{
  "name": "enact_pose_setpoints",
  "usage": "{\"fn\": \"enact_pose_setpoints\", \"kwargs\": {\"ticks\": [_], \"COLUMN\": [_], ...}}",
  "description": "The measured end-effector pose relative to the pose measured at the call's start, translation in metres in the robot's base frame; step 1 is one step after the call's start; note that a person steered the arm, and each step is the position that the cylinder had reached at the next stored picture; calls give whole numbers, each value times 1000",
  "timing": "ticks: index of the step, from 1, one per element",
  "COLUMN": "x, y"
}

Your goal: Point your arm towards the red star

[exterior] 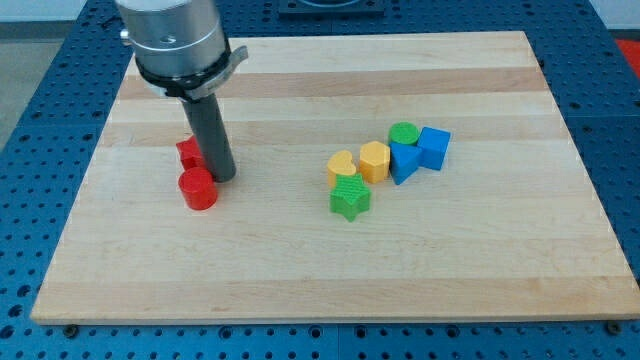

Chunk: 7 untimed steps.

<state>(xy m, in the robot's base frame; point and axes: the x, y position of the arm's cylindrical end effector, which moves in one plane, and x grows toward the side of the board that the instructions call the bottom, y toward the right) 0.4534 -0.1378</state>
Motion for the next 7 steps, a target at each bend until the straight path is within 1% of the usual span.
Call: {"fn": "enact_pose_setpoints", "kwargs": {"ticks": [1, 2, 3, 4, 5, 7], "x": [0, -6, -38, -70, -74, -74], "y": [15, 62, 82, 78, 65, 63]}}
